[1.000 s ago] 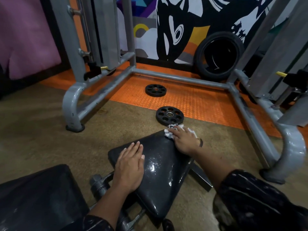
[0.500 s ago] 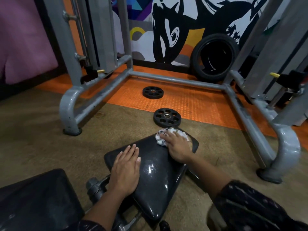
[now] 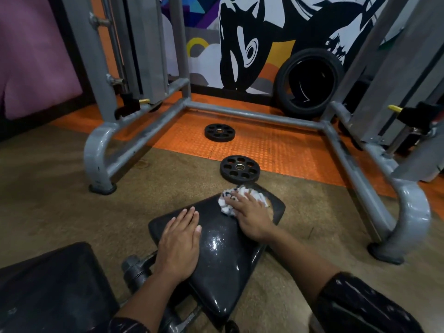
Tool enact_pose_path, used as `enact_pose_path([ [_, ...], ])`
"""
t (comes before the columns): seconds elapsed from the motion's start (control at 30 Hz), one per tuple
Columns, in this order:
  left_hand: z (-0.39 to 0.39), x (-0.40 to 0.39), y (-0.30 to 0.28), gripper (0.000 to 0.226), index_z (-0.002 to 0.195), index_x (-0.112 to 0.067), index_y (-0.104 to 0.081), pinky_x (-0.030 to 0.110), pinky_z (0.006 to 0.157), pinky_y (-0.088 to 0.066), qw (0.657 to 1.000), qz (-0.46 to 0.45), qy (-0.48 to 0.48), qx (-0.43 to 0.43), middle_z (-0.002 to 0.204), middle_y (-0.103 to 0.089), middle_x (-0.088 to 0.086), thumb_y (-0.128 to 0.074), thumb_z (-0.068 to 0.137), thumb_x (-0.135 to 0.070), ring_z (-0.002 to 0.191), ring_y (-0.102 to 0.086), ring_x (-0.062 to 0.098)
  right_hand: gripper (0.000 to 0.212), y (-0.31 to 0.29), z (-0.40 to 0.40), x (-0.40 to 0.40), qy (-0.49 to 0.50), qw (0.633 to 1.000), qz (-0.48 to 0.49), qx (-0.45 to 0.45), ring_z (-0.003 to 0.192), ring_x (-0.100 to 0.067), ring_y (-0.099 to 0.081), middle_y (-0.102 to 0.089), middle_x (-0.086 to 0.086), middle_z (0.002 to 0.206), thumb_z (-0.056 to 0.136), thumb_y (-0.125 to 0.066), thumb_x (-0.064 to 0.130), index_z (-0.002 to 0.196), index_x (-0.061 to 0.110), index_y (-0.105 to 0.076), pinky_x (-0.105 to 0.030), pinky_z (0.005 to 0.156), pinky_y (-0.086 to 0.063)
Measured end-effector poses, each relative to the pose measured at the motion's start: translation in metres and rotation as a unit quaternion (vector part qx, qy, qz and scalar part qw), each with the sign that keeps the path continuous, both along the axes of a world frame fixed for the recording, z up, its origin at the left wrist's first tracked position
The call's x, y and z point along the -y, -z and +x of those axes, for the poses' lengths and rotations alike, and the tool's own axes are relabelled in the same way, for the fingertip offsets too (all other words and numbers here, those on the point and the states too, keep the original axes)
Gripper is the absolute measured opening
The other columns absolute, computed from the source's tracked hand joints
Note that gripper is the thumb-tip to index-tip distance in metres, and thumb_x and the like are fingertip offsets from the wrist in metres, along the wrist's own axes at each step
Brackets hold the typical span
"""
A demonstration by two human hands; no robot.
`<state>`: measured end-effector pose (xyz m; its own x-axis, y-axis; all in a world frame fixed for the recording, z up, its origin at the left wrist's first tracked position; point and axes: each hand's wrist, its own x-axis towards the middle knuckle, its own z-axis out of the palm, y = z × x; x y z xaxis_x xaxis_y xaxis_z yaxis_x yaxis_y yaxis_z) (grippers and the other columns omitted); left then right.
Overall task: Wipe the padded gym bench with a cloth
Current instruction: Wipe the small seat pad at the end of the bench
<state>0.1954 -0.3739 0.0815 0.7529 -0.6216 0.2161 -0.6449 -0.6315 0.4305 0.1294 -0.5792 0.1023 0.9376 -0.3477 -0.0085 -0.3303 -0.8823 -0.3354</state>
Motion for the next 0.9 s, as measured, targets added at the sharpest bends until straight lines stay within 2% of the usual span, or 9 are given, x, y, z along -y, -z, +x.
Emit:
enact_pose_path([
  [0.13,0.0,-0.001,0.0,0.083,0.149,-0.02,-0.025,0.021,0.116,0.002,1.0,0.006,0.004,-0.003,0.157,-0.017,-0.012,0.011,0.082,-0.053,0.144,-0.007,0.0,0.047,0.005,-0.055,0.014,-0.104,0.983,0.135,0.064,0.145,-0.004,-0.016,-0.031,0.026,0.148,0.095,-0.044,0.026,0.129,0.058,-0.044,-0.037,0.119,-0.006],
  [0.23,0.0,0.0,0.002,0.082,0.149,-0.02,-0.024,0.022,0.116,0.002,1.0,0.004,0.006,-0.001,0.158,-0.017,-0.011,0.011,0.083,-0.052,0.145,-0.006,0.001,0.048,0.005,-0.048,0.045,-0.021,0.967,0.237,0.089,0.143,-0.007,-0.027,-0.042,0.019,0.146,0.092,-0.051,0.01,0.122,0.046,-0.06,-0.038,0.121,-0.014],
  [0.3,0.0,0.0,0.002,0.081,0.149,-0.019,-0.025,0.022,0.116,0.002,1.0,0.005,0.005,0.002,0.157,-0.018,-0.011,0.011,0.084,-0.052,0.145,-0.007,0.001,0.043,0.004,-0.021,0.051,0.03,0.986,0.149,0.076,0.145,-0.016,-0.024,-0.036,0.013,0.152,0.096,-0.046,0.014,0.131,0.038,-0.055,-0.042,0.121,-0.013],
  [0.4,0.001,0.001,0.001,0.082,0.148,-0.019,-0.027,0.02,0.114,0.003,1.0,0.003,0.003,0.001,0.157,-0.019,-0.011,0.011,0.083,-0.052,0.145,-0.008,0.001,0.043,0.001,0.007,0.031,0.055,0.998,0.013,0.014,0.148,-0.022,-0.011,-0.022,0.013,0.158,0.101,-0.035,0.027,0.142,0.039,-0.04,-0.048,0.119,-0.01],
  [0.47,0.001,0.0,0.001,0.082,0.148,-0.02,-0.027,0.02,0.114,0.003,1.0,0.003,0.004,0.001,0.157,-0.019,-0.011,0.01,0.083,-0.052,0.144,-0.008,0.001,0.044,0.001,-0.003,0.015,0.002,1.0,0.019,0.008,0.148,-0.02,-0.009,-0.02,0.016,0.158,0.101,-0.034,0.028,0.143,0.041,-0.038,-0.049,0.119,-0.008],
  [0.6,0.002,-0.001,0.001,0.082,0.149,-0.021,-0.024,0.02,0.114,0.005,1.0,0.011,0.006,0.001,0.158,-0.016,-0.012,0.012,0.083,-0.053,0.144,-0.005,0.0,0.045,0.005,-0.055,0.025,-0.099,0.99,0.099,0.035,0.147,-0.009,-0.012,-0.027,0.019,0.154,0.096,-0.037,0.034,0.138,0.048,-0.041,-0.039,0.121,-0.006],
  [0.7,0.0,0.0,0.002,0.081,0.149,-0.02,-0.025,0.021,0.115,0.003,1.0,0.003,0.005,0.0,0.158,-0.017,-0.011,0.011,0.084,-0.052,0.144,-0.005,0.0,0.044,0.005,-0.054,0.049,-0.016,0.992,0.115,0.039,0.148,-0.014,-0.013,-0.024,0.018,0.153,0.099,-0.041,0.024,0.139,0.042,-0.041,-0.039,0.121,-0.007],
  [0.8,-0.001,0.001,0.002,0.08,0.149,-0.019,-0.026,0.021,0.115,0.003,1.0,0.001,0.0,0.004,0.157,-0.019,-0.011,0.01,0.085,-0.052,0.144,-0.007,0.0,0.044,-0.002,-0.017,0.045,0.101,0.994,0.046,0.018,0.149,-0.023,-0.012,-0.02,0.008,0.159,0.102,-0.036,0.025,0.146,0.033,-0.036,-0.039,0.119,-0.006],
  [0.9,-0.001,0.001,0.003,0.08,0.148,-0.019,-0.027,0.02,0.114,0.003,1.0,0.004,-0.001,0.004,0.157,-0.02,-0.011,0.009,0.085,-0.052,0.143,-0.007,0.0,0.045,-0.006,-0.005,0.017,0.059,0.998,0.012,0.003,0.149,-0.023,-0.008,-0.017,0.01,0.16,0.102,-0.035,0.027,0.147,0.032,-0.035,-0.043,0.118,-0.005],
])
